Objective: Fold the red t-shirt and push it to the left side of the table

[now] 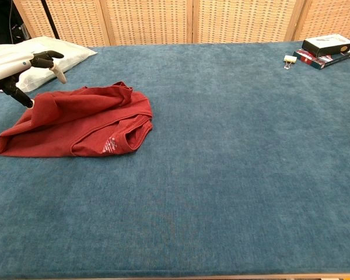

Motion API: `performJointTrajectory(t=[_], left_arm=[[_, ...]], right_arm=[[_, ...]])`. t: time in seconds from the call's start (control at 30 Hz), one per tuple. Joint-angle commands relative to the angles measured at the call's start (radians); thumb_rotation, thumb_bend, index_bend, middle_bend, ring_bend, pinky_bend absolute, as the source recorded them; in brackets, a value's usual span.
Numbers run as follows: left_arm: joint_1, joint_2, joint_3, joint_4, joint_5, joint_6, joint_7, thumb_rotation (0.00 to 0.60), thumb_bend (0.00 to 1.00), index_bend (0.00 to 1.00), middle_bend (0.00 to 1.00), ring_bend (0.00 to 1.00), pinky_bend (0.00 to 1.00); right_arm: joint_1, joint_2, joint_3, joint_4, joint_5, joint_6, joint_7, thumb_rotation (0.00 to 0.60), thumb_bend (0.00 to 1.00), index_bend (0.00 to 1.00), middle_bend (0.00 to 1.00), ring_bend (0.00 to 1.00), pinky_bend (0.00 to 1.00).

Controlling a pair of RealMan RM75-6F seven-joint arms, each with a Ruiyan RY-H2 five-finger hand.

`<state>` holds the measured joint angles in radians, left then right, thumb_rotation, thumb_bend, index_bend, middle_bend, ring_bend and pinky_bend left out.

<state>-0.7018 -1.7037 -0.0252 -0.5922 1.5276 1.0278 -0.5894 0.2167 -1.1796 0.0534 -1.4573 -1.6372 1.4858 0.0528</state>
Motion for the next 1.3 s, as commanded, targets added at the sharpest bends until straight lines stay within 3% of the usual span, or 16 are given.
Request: performJointTrajectory(t=[0.03,0.33,0.93,1.3], left_arm=[[-0.001,-0.026,0.001,0.029,0.006,0.015,-0.015,0.600,0.27,0.40,0.00,0.00,0.00],[-0.008,-0.072,-0.004,0.079,0.004,0.015,-0.033,0.600,0.30,0.43,0.00,0.00,0.00],[-0.009,-0.150,-0.006,0.186,0.010,0.062,-0.070,0.600,0.42,0.59,0.00,0.00,0.00],[-0.021,-0.142,0.013,0.227,0.064,0.229,0.017,0.600,0.45,0.64,0.00,0.00,0.00]], right_arm=[[0.001,0.001,0.001,0.000,0.001,-0.001,0.003,0.600,0.00,0.00,0.00,0.00,0.00],[0.003,0.001,-0.001,0.000,0.002,-0.007,0.003,0.600,0.00,0.00,0.00,0.00,0.00],[0.006,0.002,-0.004,-0.001,0.003,-0.016,0.008,0.600,0.00,0.00,0.00,0.00,0.00],[0.006,0.004,-0.004,-0.003,0.004,-0.015,0.011,0.600,0.00,0.00,0.00,0.00,0.00]])
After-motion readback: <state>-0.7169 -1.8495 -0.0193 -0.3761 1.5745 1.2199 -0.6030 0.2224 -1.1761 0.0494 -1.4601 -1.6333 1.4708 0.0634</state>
